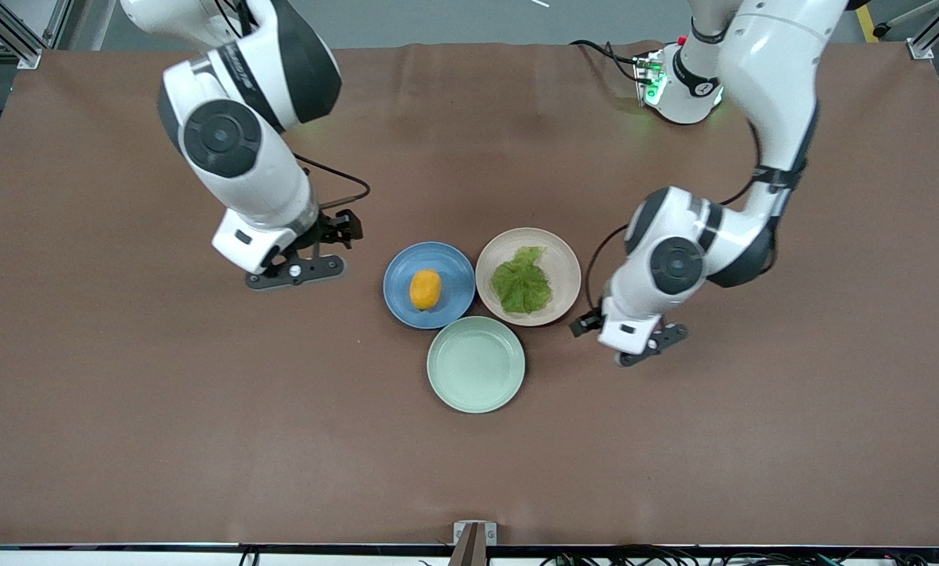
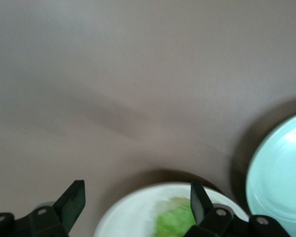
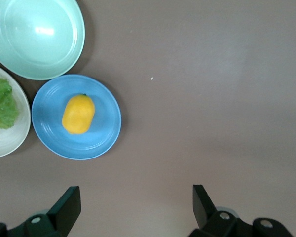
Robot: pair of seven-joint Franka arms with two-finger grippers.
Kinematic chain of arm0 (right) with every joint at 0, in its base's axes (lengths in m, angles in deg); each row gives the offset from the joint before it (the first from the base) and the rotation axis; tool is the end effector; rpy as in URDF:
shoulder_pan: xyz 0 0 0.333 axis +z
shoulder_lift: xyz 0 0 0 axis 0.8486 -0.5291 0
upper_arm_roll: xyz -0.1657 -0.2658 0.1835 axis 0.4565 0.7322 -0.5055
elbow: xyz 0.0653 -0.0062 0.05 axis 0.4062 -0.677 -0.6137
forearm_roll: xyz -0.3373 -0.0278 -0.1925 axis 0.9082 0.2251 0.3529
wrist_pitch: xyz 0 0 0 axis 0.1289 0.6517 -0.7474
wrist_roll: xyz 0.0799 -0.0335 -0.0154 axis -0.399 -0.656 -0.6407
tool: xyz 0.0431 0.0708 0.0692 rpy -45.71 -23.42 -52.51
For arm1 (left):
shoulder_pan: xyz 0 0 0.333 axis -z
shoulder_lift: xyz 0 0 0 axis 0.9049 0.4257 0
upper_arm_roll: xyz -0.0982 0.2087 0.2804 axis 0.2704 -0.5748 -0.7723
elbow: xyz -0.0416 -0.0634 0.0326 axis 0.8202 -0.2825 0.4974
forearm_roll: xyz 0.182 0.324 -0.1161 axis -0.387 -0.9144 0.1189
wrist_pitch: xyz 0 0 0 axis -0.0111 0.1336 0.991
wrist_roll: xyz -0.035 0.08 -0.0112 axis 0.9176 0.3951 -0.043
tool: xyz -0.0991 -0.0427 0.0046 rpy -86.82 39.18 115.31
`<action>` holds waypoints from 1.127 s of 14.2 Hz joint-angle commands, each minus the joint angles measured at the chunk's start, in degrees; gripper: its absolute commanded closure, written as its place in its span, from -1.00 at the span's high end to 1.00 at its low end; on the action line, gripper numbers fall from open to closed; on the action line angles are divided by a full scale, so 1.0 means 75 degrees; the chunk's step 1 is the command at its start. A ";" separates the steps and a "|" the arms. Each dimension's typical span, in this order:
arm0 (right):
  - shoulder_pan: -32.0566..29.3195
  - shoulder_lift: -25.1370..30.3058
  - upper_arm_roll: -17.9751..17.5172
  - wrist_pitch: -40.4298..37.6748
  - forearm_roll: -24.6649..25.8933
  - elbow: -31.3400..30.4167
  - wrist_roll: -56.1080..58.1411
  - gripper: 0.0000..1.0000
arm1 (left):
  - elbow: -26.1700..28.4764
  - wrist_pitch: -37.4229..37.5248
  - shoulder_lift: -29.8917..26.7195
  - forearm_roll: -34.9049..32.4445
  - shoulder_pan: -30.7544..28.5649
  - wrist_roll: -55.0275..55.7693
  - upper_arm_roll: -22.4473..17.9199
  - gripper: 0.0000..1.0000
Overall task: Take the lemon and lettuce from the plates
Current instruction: 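Reach the right gripper to the lemon while the left gripper reaches the lettuce, then close the right gripper on the lemon while the left gripper grasps the lettuce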
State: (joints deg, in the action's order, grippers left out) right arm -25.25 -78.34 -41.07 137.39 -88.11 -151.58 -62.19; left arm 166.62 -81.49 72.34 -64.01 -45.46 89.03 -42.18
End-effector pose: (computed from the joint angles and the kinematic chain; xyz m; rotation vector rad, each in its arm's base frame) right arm 0.5688 0.3215 0.5187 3.0689 0.2823 -0.2322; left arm 0.6186 -0.3202 0.3104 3.0114 0.7912 -0.1470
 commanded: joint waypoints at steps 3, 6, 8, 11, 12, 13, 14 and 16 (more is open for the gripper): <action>0.0769 -0.0588 0.0064 0.1348 -0.0524 -0.0575 -0.1504 1.00 | 0.0522 -0.0319 0.0055 0.0020 0.0677 0.1792 -0.0042 0.64; 0.0968 -0.0577 0.0064 0.2942 -0.0853 -0.1700 -0.1810 1.00 | 0.0886 -0.0903 0.0125 0.0020 0.1216 0.3115 -0.0042 0.54; 0.0993 -0.0600 0.0064 0.3834 -0.0936 -0.2252 -0.1846 1.00 | 0.1190 -0.1221 0.0125 0.0020 0.1358 0.3459 -0.0042 0.39; 0.0993 -0.0962 0.0064 0.4212 -0.1146 -0.2313 -0.1846 1.00 | 0.1320 -0.1362 0.0137 0.0032 0.1486 0.3775 -0.0042 0.07; 0.0993 -0.1102 0.0064 0.4434 -0.1228 -0.2325 -0.1846 1.00 | 0.1332 -0.1363 0.0137 0.0043 0.1603 0.3846 -0.0042 -0.08; 0.1004 -0.1255 0.0064 0.4598 -0.1275 -0.2313 -0.1846 1.00 | 0.1332 -0.1374 0.0137 0.0043 0.1604 0.3870 -0.0042 -0.33; 0.1074 -0.1349 0.0064 0.4762 -0.1288 -0.2325 -0.1846 1.00 | 0.1332 -0.1374 0.0137 0.0043 0.1593 0.3882 -0.0042 -0.60; 0.1110 -0.1583 0.0064 0.5102 -0.1392 -0.2313 -0.1857 1.00 | 0.1321 -0.1363 0.0020 0.0043 0.1558 0.3893 -0.0053 -0.98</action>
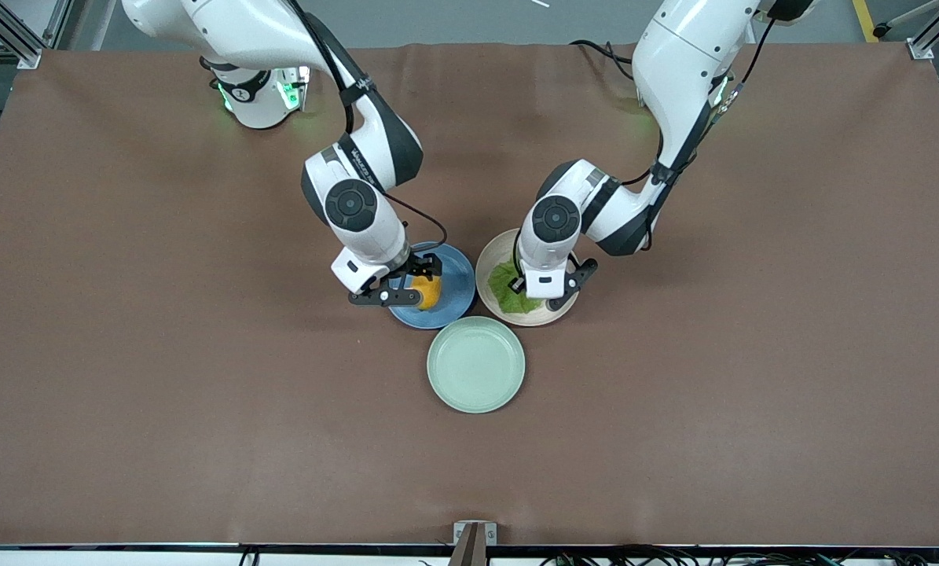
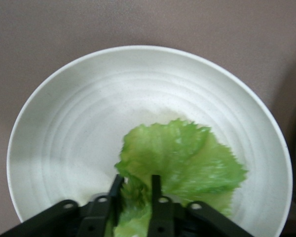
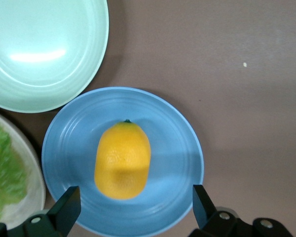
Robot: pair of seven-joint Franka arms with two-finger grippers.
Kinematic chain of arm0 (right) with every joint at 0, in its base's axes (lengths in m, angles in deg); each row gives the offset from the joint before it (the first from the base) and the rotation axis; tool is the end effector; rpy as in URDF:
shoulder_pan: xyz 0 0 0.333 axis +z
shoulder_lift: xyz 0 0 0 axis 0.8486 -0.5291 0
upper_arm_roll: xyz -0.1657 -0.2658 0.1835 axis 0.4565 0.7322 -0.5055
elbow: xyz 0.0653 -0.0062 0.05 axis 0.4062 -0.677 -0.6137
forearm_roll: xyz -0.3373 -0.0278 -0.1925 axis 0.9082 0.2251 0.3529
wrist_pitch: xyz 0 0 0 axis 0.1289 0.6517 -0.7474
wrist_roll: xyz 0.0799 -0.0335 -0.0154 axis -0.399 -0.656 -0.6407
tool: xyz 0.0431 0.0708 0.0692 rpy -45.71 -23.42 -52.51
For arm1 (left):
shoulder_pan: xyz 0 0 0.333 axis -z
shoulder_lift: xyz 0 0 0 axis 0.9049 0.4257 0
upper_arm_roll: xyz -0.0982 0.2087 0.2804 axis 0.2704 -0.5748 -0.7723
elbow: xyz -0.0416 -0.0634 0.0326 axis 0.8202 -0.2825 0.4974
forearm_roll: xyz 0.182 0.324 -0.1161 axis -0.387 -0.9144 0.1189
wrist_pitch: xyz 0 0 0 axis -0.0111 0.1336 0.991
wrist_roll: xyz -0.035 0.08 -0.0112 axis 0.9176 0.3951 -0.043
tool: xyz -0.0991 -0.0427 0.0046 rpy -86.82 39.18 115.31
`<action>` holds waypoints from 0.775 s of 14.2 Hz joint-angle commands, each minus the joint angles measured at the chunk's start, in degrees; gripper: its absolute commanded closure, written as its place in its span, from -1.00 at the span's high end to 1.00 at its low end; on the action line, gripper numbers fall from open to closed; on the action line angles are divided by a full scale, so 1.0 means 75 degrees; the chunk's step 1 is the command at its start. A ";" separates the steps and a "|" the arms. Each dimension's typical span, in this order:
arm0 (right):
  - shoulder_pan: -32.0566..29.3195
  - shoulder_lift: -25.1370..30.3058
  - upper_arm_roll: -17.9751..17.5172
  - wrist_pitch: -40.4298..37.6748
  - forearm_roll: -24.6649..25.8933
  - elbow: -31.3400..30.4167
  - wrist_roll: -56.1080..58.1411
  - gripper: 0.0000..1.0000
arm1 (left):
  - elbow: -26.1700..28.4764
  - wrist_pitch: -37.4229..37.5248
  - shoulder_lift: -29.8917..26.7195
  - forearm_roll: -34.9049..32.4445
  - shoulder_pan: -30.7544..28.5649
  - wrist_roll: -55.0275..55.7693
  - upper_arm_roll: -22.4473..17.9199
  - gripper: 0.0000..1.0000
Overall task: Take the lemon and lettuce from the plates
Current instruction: 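Close the right gripper on the lemon while the left gripper grasps the lettuce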
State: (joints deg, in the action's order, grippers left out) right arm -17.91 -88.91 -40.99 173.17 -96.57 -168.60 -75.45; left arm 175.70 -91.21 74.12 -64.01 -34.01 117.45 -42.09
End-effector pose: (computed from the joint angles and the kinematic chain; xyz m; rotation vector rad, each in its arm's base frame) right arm 0.5420 0.4034 0.3104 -3.0618 0.0445 0.1030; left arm 0.5133 -0.4209 0.2382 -2.8620 -1.2257 0.1740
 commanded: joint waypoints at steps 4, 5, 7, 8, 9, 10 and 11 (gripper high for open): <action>0.0318 -0.0643 0.0052 0.0883 -0.0464 -0.0044 -0.0078 1.00 | 0.0074 0.0284 -0.0873 0.0044 -0.0307 0.0023 -0.0076 -1.00; 0.0330 -0.0702 0.0052 0.0965 -0.0510 -0.0044 -0.0089 1.00 | 0.0016 0.0483 -0.1060 0.0009 -0.0576 -0.0071 -0.0088 -1.00; 0.0330 -0.0772 0.0052 0.0978 -0.0511 -0.0032 -0.0078 1.00 | -0.0229 0.0916 -0.1261 -0.0096 -0.1208 -0.0875 -0.0123 -1.00; 0.0330 -0.0796 0.0052 0.0978 -0.0511 -0.0021 -0.0078 0.93 | -0.0416 0.1058 -0.1285 -0.0097 -0.1571 -0.1426 -0.0111 -1.00; 0.0330 -0.0808 0.0052 0.0978 -0.0511 -0.0021 -0.0078 0.68 | -0.0499 0.1152 -0.1320 -0.0109 -0.1911 -0.1791 -0.0111 -1.00; 0.0319 -0.0855 0.0052 0.0978 -0.0511 0.0002 -0.0078 0.42 | -0.0500 0.1234 -0.1378 -0.0109 -0.2309 -0.2212 -0.0088 -1.00; 0.0318 -0.0867 0.0052 0.0978 -0.0511 0.0014 -0.0089 0.19 | -0.0489 0.1281 -0.1367 -0.0097 -0.2649 -0.2576 -0.0076 -0.98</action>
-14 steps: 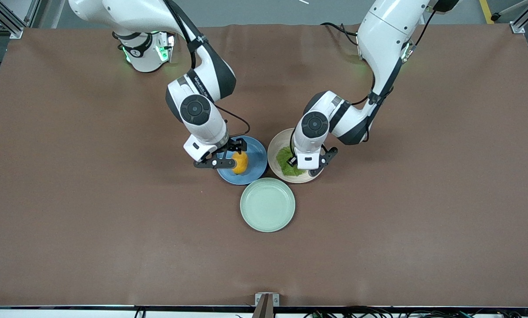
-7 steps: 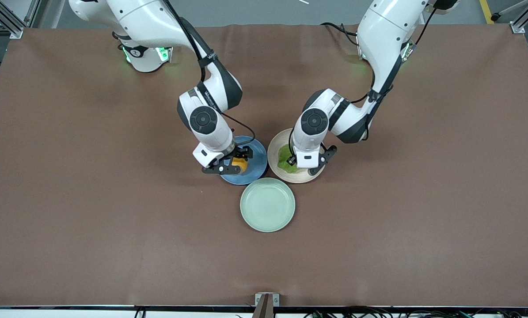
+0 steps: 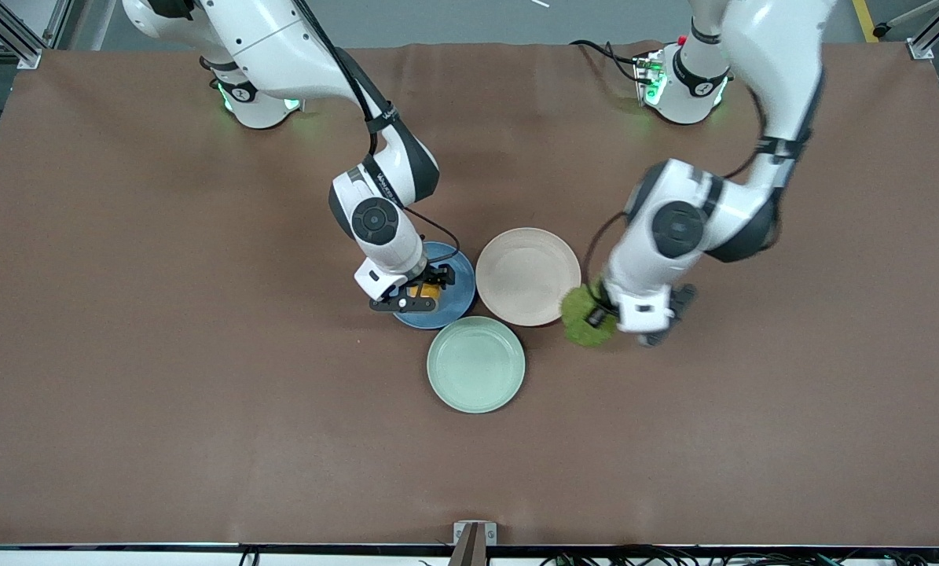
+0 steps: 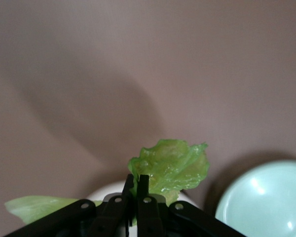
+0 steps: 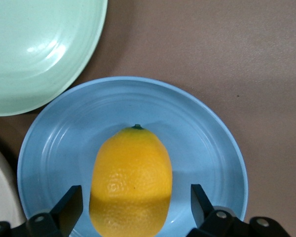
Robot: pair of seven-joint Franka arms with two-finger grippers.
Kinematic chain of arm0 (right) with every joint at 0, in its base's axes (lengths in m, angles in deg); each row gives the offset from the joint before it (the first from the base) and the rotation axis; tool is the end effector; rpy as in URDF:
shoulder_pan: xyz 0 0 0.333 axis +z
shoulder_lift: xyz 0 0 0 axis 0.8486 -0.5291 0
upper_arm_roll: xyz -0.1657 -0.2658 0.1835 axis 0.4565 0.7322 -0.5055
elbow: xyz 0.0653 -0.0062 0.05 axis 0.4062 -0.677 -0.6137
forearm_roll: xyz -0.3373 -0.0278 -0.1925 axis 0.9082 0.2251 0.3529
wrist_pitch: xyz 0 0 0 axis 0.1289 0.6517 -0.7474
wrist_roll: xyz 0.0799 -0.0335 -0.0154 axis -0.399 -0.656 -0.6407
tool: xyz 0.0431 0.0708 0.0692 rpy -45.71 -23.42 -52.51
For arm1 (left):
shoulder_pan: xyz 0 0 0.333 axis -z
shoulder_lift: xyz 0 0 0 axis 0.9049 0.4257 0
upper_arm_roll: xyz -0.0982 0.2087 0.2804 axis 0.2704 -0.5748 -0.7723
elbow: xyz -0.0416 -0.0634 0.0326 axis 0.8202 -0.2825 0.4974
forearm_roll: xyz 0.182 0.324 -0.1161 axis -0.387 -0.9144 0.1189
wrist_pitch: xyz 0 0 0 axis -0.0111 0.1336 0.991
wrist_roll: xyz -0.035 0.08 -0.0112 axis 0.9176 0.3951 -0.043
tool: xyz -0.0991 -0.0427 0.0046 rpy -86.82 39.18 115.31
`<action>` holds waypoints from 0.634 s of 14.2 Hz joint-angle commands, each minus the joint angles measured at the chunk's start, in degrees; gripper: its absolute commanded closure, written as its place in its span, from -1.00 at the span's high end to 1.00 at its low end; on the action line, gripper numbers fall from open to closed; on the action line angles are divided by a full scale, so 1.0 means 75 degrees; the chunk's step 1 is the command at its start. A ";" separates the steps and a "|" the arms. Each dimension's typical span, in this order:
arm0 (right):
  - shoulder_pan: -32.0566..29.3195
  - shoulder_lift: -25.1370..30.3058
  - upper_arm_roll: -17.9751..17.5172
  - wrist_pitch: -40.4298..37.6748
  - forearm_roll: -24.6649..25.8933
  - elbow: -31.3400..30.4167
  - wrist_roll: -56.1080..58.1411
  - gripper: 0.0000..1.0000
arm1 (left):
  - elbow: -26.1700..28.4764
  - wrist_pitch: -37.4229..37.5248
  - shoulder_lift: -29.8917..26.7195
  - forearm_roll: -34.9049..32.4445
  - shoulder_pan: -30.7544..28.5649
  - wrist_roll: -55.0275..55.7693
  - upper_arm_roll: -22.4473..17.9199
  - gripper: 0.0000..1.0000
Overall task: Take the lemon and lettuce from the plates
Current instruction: 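Carry the lemon off the plate with the right gripper while the left gripper carries lettuce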
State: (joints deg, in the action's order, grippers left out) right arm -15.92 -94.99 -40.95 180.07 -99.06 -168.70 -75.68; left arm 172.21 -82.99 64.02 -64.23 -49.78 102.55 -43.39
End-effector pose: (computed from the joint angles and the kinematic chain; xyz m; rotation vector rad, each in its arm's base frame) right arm 0.5348 0.4237 0.2482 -3.0490 0.0633 0.0939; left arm 0.6218 -0.2543 0.3675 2.8294 1.2532 -0.0358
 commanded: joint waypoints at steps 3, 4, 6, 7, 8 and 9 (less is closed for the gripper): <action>0.0065 -0.0056 0.0047 0.0058 -0.0179 0.0039 -0.0047 -0.37 | 0.0036 0.0185 0.0341 0.0014 -0.0960 -0.0992 0.0062 -0.99; 0.0065 -0.0056 0.0047 0.0058 -0.0179 0.0051 -0.0047 -0.50 | 0.0024 0.0127 0.0494 -0.0067 -0.1100 -0.1015 0.0039 -0.99; 0.0065 -0.0033 0.0047 0.0023 -0.0179 0.0051 -0.0047 -0.66 | -0.0011 0.0033 0.0717 -0.0219 -0.1451 -0.1143 0.0038 -0.99; 0.0042 0.0084 0.0047 -0.0047 -0.0179 0.0051 -0.0036 -0.68 | 0.0012 0.0009 0.0741 -0.0302 -0.1522 -0.1190 0.0038 -0.99; 0.0042 0.0340 0.0058 -0.0187 -0.0168 0.0040 -0.0012 -0.68 | 0.0024 0.0009 0.0799 -0.0314 -0.1651 -0.1260 0.0027 -0.99; -0.0051 0.0818 0.0093 -0.0803 -0.0156 0.0028 0.0046 -0.68 | 0.0048 0.0009 0.0823 -0.0326 -0.1791 -0.1307 0.0038 -0.99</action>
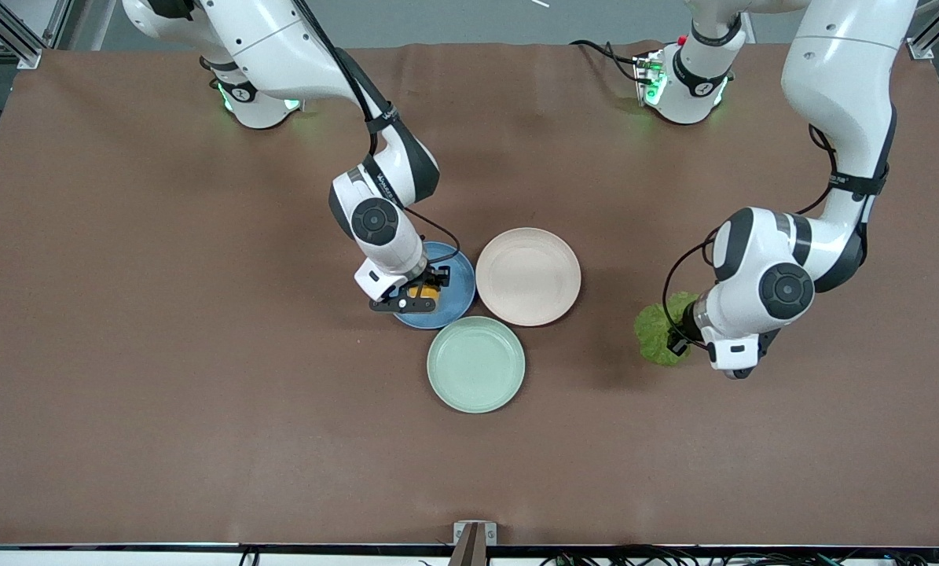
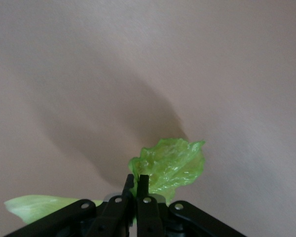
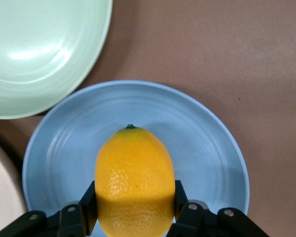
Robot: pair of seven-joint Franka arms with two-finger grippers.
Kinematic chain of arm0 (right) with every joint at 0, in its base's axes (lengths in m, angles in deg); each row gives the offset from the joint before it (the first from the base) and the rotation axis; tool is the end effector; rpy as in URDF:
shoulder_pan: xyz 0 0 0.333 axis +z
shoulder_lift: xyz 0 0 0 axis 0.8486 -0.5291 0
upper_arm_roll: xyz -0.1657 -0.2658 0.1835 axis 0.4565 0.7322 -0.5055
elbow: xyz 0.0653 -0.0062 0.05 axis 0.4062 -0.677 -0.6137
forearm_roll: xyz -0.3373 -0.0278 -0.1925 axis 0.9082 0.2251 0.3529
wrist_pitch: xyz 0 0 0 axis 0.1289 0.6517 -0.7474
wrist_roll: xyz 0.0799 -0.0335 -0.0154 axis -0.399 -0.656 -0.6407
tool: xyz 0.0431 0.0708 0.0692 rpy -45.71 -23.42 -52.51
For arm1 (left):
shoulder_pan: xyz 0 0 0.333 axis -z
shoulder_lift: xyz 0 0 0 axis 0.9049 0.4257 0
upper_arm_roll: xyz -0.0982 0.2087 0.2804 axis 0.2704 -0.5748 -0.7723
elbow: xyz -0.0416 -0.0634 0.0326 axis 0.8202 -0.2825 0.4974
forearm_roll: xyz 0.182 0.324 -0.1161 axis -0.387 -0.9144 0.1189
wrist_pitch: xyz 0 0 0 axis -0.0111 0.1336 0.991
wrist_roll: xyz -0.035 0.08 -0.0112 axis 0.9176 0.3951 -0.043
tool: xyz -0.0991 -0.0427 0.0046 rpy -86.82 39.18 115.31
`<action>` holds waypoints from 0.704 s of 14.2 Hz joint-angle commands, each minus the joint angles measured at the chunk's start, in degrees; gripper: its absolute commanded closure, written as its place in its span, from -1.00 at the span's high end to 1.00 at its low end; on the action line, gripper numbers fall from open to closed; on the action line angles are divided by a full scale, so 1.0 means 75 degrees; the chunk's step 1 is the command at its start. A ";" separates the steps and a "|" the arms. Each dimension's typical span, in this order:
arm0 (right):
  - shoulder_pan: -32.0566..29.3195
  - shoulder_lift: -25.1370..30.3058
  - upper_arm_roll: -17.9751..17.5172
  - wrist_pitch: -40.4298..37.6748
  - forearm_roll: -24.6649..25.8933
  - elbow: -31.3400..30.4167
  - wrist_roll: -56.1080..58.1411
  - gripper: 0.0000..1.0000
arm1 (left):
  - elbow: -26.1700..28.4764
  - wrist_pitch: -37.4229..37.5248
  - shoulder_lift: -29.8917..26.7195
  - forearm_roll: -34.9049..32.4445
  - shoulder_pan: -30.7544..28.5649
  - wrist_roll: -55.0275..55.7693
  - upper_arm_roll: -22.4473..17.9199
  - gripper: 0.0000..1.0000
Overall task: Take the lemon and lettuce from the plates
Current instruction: 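Carry the lemon off the plate with the right gripper while the left gripper carries lettuce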
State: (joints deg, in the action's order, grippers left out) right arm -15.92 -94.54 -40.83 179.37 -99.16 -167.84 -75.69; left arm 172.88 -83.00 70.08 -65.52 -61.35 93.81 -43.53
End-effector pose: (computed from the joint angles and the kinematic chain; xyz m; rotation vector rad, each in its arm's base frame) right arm 0.5385 0.4259 0.2587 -3.0404 0.0640 0.0831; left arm 0.6569 -0.1219 0.2920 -2.8228 -1.3174 0.1641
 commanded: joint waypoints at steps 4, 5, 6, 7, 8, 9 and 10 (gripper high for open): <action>-0.0975 0.2318 0.0219 -0.3090 0.0650 -0.0099 0.0513 -0.68 | -0.0042 -0.0118 0.0274 -0.0142 -0.0296 -0.0166 0.0056 -0.94; -0.1372 0.2623 0.0219 -0.3524 0.1049 -0.0122 0.0690 -0.68 | -0.0042 -0.0142 0.0355 -0.0142 -0.0308 -0.0178 0.0045 -0.92; -0.1748 0.2812 0.0219 -0.3807 0.1250 -0.0146 0.0877 -0.67 | -0.0054 -0.0189 0.0379 -0.0142 -0.0354 -0.0166 0.0045 -0.92; -0.2123 0.2895 0.0219 -0.4042 0.1368 -0.0157 0.1251 -0.67 | -0.0042 -0.0247 0.0426 -0.0142 -0.0366 -0.0178 0.0045 -0.92; -0.2660 0.2896 0.0219 -0.4160 0.1485 -0.0169 0.1811 -0.67 | -0.0054 -0.0259 0.0438 -0.0142 -0.0355 -0.0166 0.0045 -0.84; -0.3187 0.2849 0.0219 -0.4138 0.1603 -0.0192 0.2455 -0.67 | -0.0077 -0.0259 0.0450 -0.0154 -0.0354 -0.0178 0.0045 -0.72; -0.3645 0.2802 0.0207 -0.4045 0.1743 -0.0274 0.3018 -0.67 | -0.0112 -0.0259 0.0485 -0.0154 -0.0366 -0.0178 0.0045 -0.60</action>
State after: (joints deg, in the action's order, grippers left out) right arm -36.92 -73.29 -37.99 147.66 -88.03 -167.49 -59.67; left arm 172.84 -84.69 73.29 -65.68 -63.64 92.67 -43.52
